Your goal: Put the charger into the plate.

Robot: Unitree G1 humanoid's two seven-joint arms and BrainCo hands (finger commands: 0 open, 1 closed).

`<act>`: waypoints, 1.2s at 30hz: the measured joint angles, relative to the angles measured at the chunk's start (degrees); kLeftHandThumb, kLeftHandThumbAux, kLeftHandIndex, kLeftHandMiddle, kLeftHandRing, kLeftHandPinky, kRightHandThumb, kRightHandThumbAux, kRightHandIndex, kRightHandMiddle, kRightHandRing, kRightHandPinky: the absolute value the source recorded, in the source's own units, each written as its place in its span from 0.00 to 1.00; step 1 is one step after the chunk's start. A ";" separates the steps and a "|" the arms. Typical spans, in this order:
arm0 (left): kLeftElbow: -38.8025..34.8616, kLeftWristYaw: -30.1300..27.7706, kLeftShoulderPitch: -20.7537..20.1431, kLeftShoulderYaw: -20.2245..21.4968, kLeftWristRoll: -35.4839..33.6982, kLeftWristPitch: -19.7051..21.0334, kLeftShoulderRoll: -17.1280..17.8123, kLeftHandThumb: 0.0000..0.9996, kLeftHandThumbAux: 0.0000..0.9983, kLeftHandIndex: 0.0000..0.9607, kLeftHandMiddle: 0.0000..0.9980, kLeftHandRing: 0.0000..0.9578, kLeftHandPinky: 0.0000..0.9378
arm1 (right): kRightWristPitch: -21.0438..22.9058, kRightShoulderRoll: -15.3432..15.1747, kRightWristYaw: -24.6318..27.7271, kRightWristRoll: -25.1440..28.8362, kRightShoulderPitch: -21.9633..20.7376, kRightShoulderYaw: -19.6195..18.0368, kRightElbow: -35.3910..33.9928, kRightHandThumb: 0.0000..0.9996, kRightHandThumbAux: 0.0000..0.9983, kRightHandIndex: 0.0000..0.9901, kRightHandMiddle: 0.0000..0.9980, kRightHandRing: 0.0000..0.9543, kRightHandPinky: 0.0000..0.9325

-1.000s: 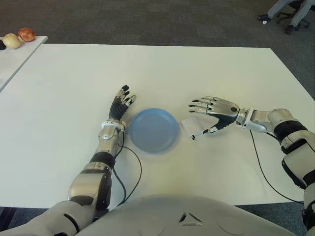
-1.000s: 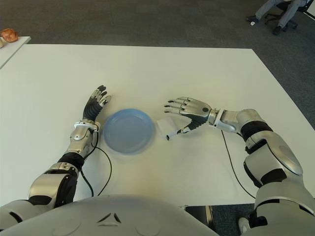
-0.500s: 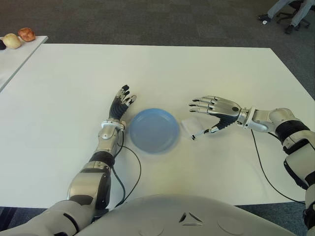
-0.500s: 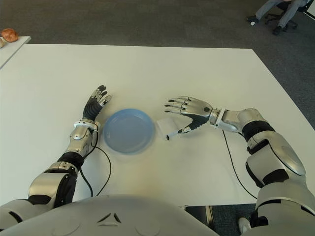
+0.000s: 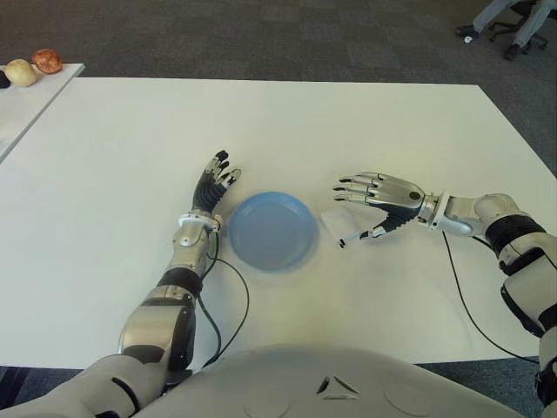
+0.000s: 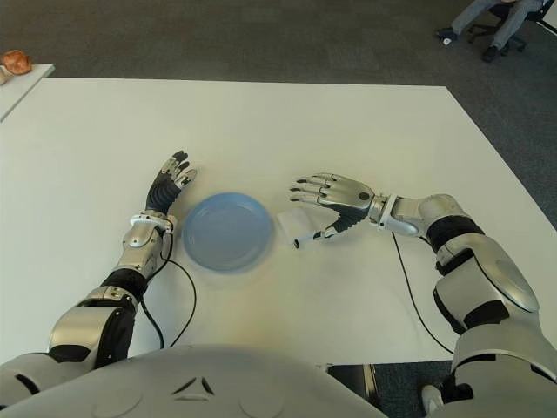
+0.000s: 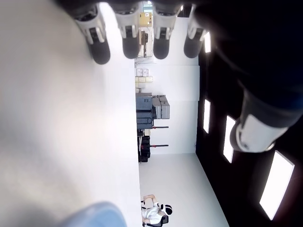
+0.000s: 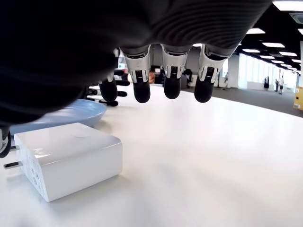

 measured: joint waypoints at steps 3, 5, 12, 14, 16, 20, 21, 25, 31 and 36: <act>-0.02 -0.02 0.02 -0.01 -0.01 0.00 -0.01 0.00 0.59 0.04 0.05 0.06 0.09 | -0.14 0.09 0.92 0.46 0.05 -0.05 -0.01 0.19 0.27 0.00 0.00 0.00 0.00; -0.07 -0.03 0.06 -0.02 -0.02 0.00 -0.01 0.00 0.59 0.04 0.05 0.06 0.09 | -0.30 0.18 1.74 0.85 0.06 -0.12 0.00 0.19 0.27 0.00 0.00 0.00 0.00; -0.37 -0.43 0.32 -0.15 -0.01 0.00 -0.03 0.00 0.58 0.04 0.05 0.06 0.09 | -0.85 1.07 4.69 2.18 0.06 -0.31 0.10 0.19 0.26 0.00 0.00 0.00 0.00; -0.52 -0.48 0.42 -0.23 -0.01 0.00 -0.06 0.00 0.58 0.04 0.05 0.06 0.09 | -0.86 1.39 5.66 2.47 0.06 -0.32 0.11 0.19 0.25 0.00 0.00 0.00 0.00; -0.67 -0.50 0.52 -0.30 -0.01 0.00 -0.10 0.00 0.58 0.04 0.05 0.06 0.09 | -0.87 1.68 6.88 2.84 0.05 -0.39 0.14 0.19 0.24 0.00 0.00 0.00 0.00; -0.89 -0.50 0.67 -0.45 -0.01 0.00 -0.21 0.00 0.58 0.04 0.05 0.06 0.09 | -0.87 2.16 9.51 3.71 0.02 -0.52 0.20 0.19 0.23 0.00 0.00 0.00 0.00; -0.94 -0.50 0.72 -0.48 -0.01 0.00 -0.24 0.00 0.58 0.04 0.05 0.06 0.09 | -0.87 2.23 10.13 3.93 0.02 -0.58 0.21 0.19 0.23 0.00 0.00 0.00 0.00; -1.33 -0.50 1.01 -0.55 0.01 0.00 -0.46 0.00 0.58 0.04 0.05 0.06 0.09 | -1.19 2.31 12.52 4.92 -0.01 -1.04 0.25 0.18 0.22 0.00 0.00 0.00 0.00; -2.75 -0.49 2.05 -0.61 0.03 0.00 -0.85 0.00 0.57 0.05 0.06 0.06 0.10 | -1.64 2.54 15.59 6.01 -0.10 -1.50 0.42 0.16 0.21 0.00 0.00 0.00 0.00; -3.53 -0.46 2.50 -0.62 0.06 0.22 -1.07 0.00 0.56 0.05 0.06 0.07 0.09 | -1.89 2.96 17.31 6.50 -0.20 -1.57 0.45 0.16 0.21 0.00 0.00 0.00 0.00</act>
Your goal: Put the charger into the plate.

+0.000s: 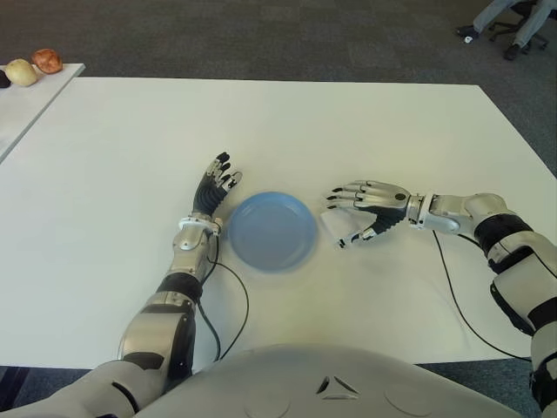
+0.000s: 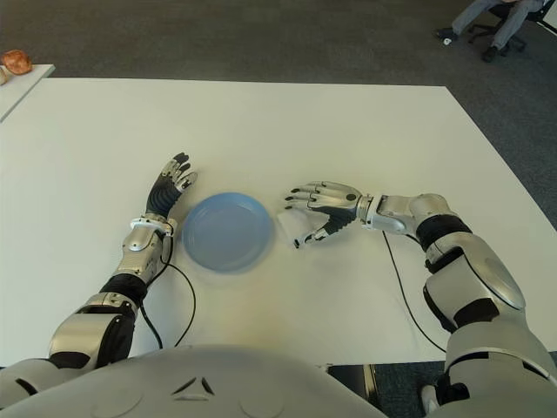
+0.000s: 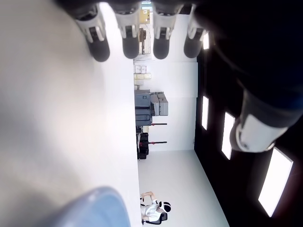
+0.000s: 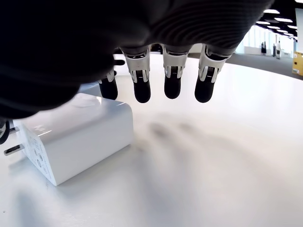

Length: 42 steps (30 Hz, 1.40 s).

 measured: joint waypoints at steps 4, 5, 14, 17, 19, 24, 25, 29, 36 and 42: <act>-1.01 0.00 0.52 -0.07 0.02 0.48 -0.14 0.00 0.56 0.05 0.06 0.07 0.10 | 0.01 0.30 0.95 0.35 0.00 -0.05 0.01 0.16 0.21 0.00 0.00 0.00 0.00; -1.24 0.00 0.67 -0.08 0.02 0.55 -0.17 0.00 0.56 0.05 0.06 0.07 0.10 | 0.01 0.36 1.03 0.40 0.00 -0.06 0.01 0.16 0.21 0.00 0.00 0.00 0.00; -2.93 0.00 1.65 -0.11 0.02 1.32 -0.40 0.00 0.56 0.05 0.07 0.07 0.10 | 0.25 1.12 1.19 0.44 0.02 -0.08 0.96 0.12 0.22 0.00 0.00 0.00 0.00; -3.44 0.00 1.89 -0.09 0.01 1.58 -0.45 0.00 0.57 0.05 0.07 0.07 0.11 | 0.53 1.44 1.09 0.42 0.02 -0.06 1.37 0.12 0.23 0.00 0.00 0.00 0.00; -3.72 0.00 2.03 -0.09 0.01 1.71 -0.48 0.00 0.57 0.05 0.07 0.08 0.11 | 0.73 1.63 0.93 0.42 0.03 -0.06 1.63 0.12 0.24 0.00 0.00 0.00 0.00; -4.05 0.00 2.19 -0.06 -0.03 1.89 -0.53 0.00 0.56 0.05 0.07 0.08 0.11 | 1.20 2.02 0.18 0.43 0.07 -0.07 2.18 0.12 0.25 0.00 0.00 0.00 0.00; -4.09 0.00 2.20 -0.05 -0.04 1.91 -0.53 0.00 0.56 0.05 0.07 0.08 0.11 | 1.25 2.11 -0.12 0.43 0.10 -0.07 2.30 0.12 0.25 0.00 0.00 0.00 0.00; -4.18 -0.01 2.27 -0.04 -0.06 1.96 -0.51 0.00 0.56 0.05 0.07 0.08 0.11 | 1.26 2.45 -1.23 0.43 0.22 -0.07 2.71 0.13 0.26 0.00 0.00 0.00 0.00; -4.28 -0.03 2.29 -0.01 -0.18 2.07 -0.47 0.00 0.56 0.05 0.07 0.08 0.11 | 1.81 2.90 -3.71 0.15 0.26 0.08 3.12 0.14 0.26 0.00 0.00 0.00 0.00; -4.38 -0.05 2.34 0.00 -0.35 2.13 -0.38 0.00 0.56 0.05 0.06 0.07 0.11 | 2.85 2.97 -6.46 -1.19 0.25 0.80 3.16 0.13 0.26 0.00 0.00 0.00 0.00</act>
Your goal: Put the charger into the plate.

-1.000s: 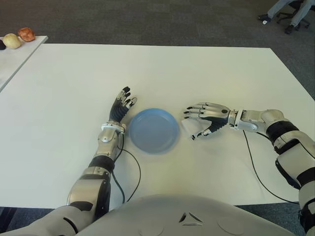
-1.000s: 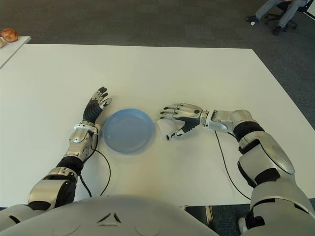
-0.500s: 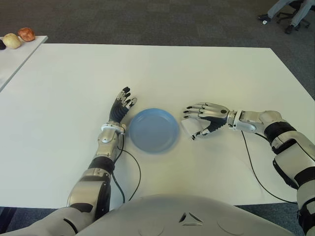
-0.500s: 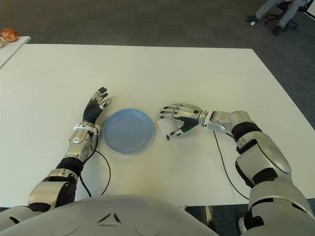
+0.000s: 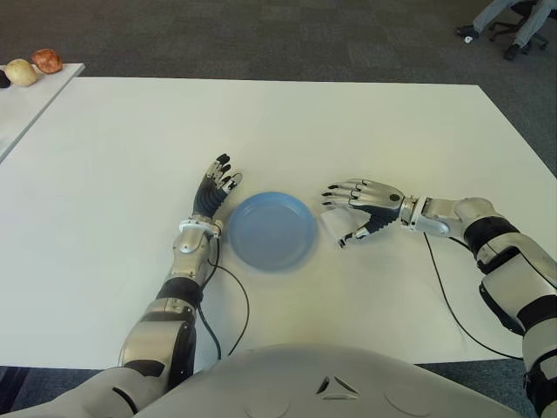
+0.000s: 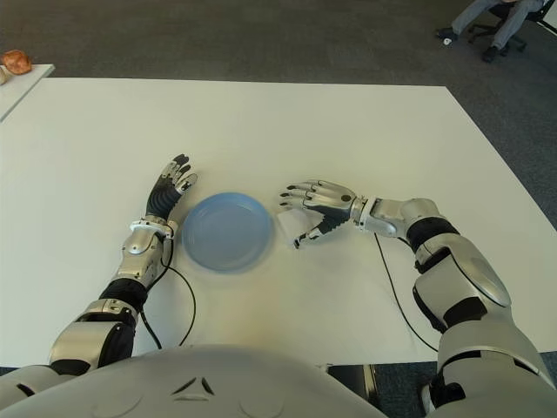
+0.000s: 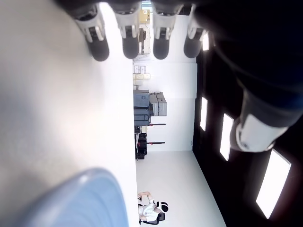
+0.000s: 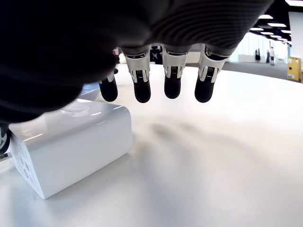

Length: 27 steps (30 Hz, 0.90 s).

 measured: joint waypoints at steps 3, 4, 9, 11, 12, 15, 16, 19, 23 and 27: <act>-0.15 0.00 0.12 0.00 -0.01 0.04 0.11 0.00 0.56 0.05 0.06 0.07 0.10 | 0.71 0.11 -0.96 -0.74 0.00 0.48 0.06 0.12 0.26 0.00 0.00 0.00 0.00; -0.21 0.00 0.17 0.00 -0.02 0.05 0.16 0.00 0.56 0.05 0.06 0.07 0.10 | 0.96 0.18 -1.16 -0.90 0.00 0.65 0.14 0.11 0.26 0.00 0.00 0.00 0.00; -0.42 -0.11 0.28 0.00 -0.17 0.18 0.36 0.00 0.56 0.06 0.06 0.07 0.11 | 1.98 0.54 -2.21 -1.05 0.00 1.28 0.57 0.09 0.26 0.00 0.00 0.00 0.00; -0.44 -0.15 0.29 0.00 -0.20 0.19 0.38 0.00 0.55 0.06 0.06 0.07 0.11 | 2.43 0.73 -2.70 -1.05 0.02 1.46 0.88 0.09 0.27 0.00 0.00 0.00 0.00; -0.45 -0.16 0.29 0.00 -0.21 0.19 0.38 0.00 0.55 0.06 0.07 0.07 0.11 | 2.61 0.83 -3.01 -1.05 0.03 1.55 1.02 0.09 0.27 0.00 0.00 0.00 0.00; -0.50 -0.17 0.32 0.00 -0.21 0.19 0.40 0.00 0.55 0.06 0.06 0.07 0.10 | 3.18 1.03 -3.91 -1.08 0.04 1.76 1.33 0.09 0.27 0.00 0.00 0.00 0.00; -0.51 -0.17 0.33 -0.01 -0.21 0.20 0.41 0.00 0.55 0.06 0.06 0.07 0.10 | 3.31 1.08 -4.17 -1.10 0.03 1.84 1.46 0.09 0.27 0.00 0.00 0.00 0.00; -0.55 -0.19 0.38 -0.01 -0.20 0.20 0.43 0.00 0.55 0.06 0.06 0.07 0.10 | 3.64 1.28 -4.92 -1.16 0.04 2.05 1.87 0.09 0.27 0.00 0.00 0.00 0.00; -0.73 -0.32 0.53 -0.01 -0.22 0.22 0.47 0.00 0.54 0.05 0.06 0.07 0.10 | 4.06 1.70 -5.57 -1.21 0.04 2.44 2.51 0.08 0.27 0.00 0.00 0.00 0.00; -0.87 -0.47 0.62 -0.01 -0.31 0.28 0.48 0.00 0.55 0.05 0.06 0.06 0.10 | 4.37 2.25 -6.15 -1.27 0.04 3.03 3.19 0.08 0.27 0.00 0.00 0.00 0.00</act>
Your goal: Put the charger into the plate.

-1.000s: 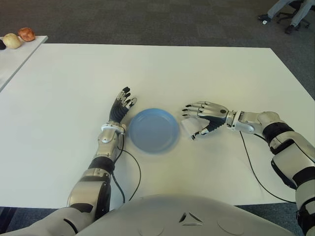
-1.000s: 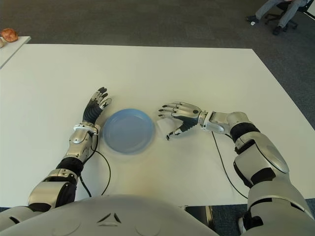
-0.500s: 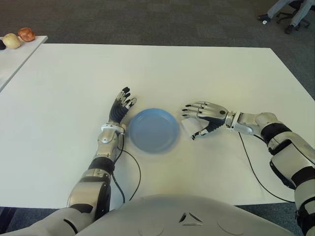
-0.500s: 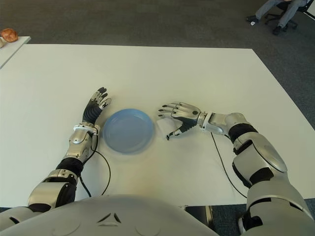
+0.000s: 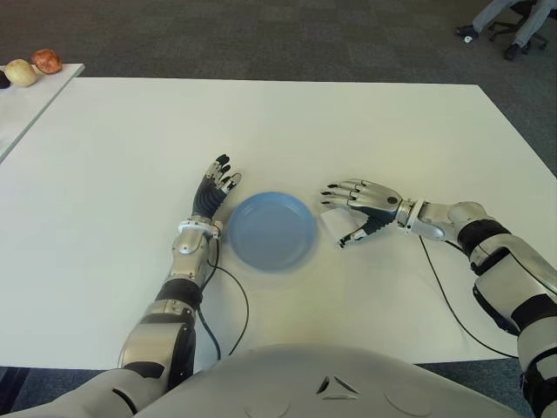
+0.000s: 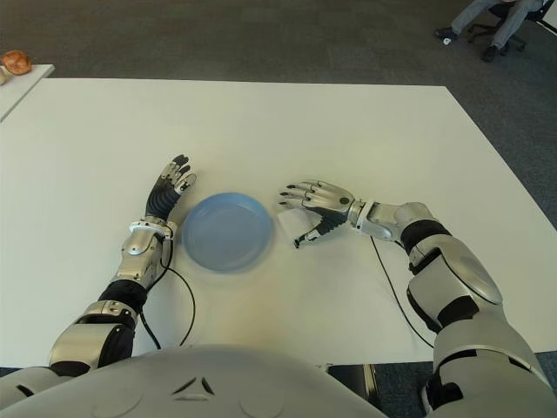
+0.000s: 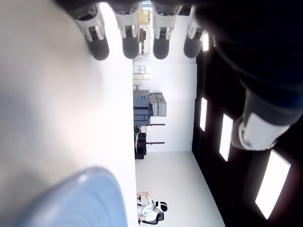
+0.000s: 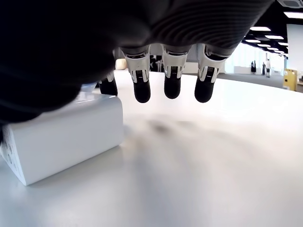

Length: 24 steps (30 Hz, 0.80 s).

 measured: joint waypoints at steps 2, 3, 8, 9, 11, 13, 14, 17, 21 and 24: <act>-0.12 -0.13 0.05 0.01 -0.06 0.08 0.01 0.00 0.55 0.05 0.06 0.06 0.09 | 0.00 0.17 -0.22 -0.01 0.00 0.25 0.24 0.08 0.28 0.00 0.00 0.00 0.00; -0.17 -0.21 0.08 0.01 -0.08 0.10 0.01 0.00 0.55 0.05 0.06 0.06 0.09 | 0.00 0.24 -0.35 -0.01 0.00 0.34 0.37 0.08 0.28 0.00 0.00 0.00 0.00; -0.43 -0.52 0.27 0.05 -0.35 0.23 0.06 0.00 0.54 0.05 0.06 0.06 0.10 | 0.10 0.55 -1.13 -0.13 0.00 0.91 0.92 0.08 0.28 0.00 0.00 0.00 0.00; -0.50 -0.56 0.31 0.06 -0.43 0.27 0.06 0.00 0.54 0.05 0.06 0.06 0.10 | 0.14 0.59 -1.26 -0.20 0.00 1.04 1.00 0.08 0.28 0.00 0.00 0.00 0.00; -0.57 -0.58 0.37 0.06 -0.48 0.31 0.08 0.00 0.54 0.05 0.06 0.06 0.10 | 0.16 0.61 -1.49 -0.28 0.00 1.17 1.14 0.08 0.28 0.00 0.00 0.00 0.00; -0.60 -0.61 0.39 0.05 -0.51 0.34 0.10 0.00 0.54 0.06 0.06 0.06 0.10 | 0.23 0.64 -1.84 -0.37 -0.01 1.30 1.28 0.08 0.28 0.00 0.00 0.00 0.00; -0.61 -0.64 0.40 0.05 -0.52 0.35 0.11 0.00 0.54 0.06 0.06 0.06 0.10 | 0.27 0.66 -1.99 -0.39 -0.01 1.38 1.39 0.08 0.28 0.00 0.00 0.00 0.00; -0.65 -0.72 0.44 0.03 -0.51 0.35 0.14 0.00 0.53 0.06 0.06 0.06 0.10 | 0.66 0.71 -2.42 -0.59 -0.01 1.67 1.67 0.08 0.28 0.00 0.00 0.00 0.00; -0.69 -0.95 0.48 0.03 -0.52 0.35 0.20 0.00 0.54 0.05 0.06 0.06 0.10 | 1.07 0.73 -3.06 -0.72 -0.02 2.14 1.81 0.09 0.28 0.00 0.00 0.00 0.00; -0.73 -1.11 0.51 0.03 -0.52 0.36 0.22 0.00 0.54 0.05 0.06 0.06 0.10 | 1.32 0.73 -3.47 -0.80 -0.05 2.49 1.86 0.10 0.28 0.00 0.00 0.00 0.00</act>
